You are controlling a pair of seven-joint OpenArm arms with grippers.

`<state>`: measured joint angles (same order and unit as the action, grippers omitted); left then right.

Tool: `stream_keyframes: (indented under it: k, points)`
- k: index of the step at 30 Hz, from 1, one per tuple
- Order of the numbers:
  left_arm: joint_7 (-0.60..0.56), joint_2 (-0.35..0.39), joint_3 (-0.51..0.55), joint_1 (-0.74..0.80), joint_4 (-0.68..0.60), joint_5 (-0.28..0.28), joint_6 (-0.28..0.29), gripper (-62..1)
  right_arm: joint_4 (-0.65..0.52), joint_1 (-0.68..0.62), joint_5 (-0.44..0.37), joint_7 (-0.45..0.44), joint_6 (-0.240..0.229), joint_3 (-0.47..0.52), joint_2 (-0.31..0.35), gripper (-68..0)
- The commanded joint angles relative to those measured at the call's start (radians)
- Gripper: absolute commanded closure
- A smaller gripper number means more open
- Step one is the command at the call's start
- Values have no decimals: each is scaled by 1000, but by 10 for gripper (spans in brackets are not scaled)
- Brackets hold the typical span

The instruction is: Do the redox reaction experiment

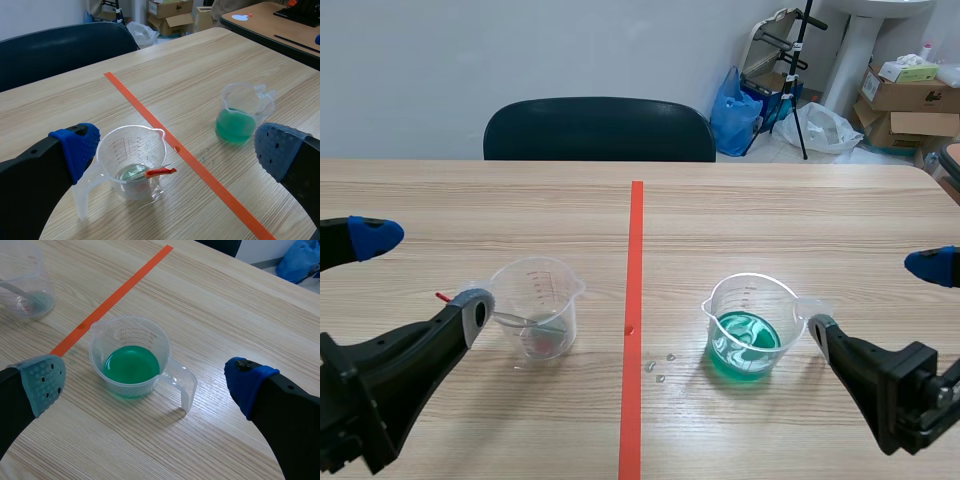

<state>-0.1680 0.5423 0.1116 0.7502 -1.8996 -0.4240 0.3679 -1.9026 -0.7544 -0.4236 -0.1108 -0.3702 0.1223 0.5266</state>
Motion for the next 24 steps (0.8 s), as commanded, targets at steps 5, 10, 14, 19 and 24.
stream_keyframes:
  k: [5,10,14,19,24]
  points:
    - [-8,-7,8,0,-19,-10,-8,-623,-18,19,-7,-52,3,1,10,-679]
    - [-10,-7,8,-1,-19,-10,-11,-623,-18,78,-7,-53,-1,0,11,-679]
    - [-17,-7,8,-3,-19,-10,-10,-623,-18,139,-6,-50,-23,-19,12,-679]
    - [-18,-7,8,-3,-18,-10,-11,-623,-18,212,49,-48,-27,-85,17,-679]
    - [-18,-7,8,-3,-18,-9,-15,-623,-18,280,54,-53,-88,-148,16,-679]
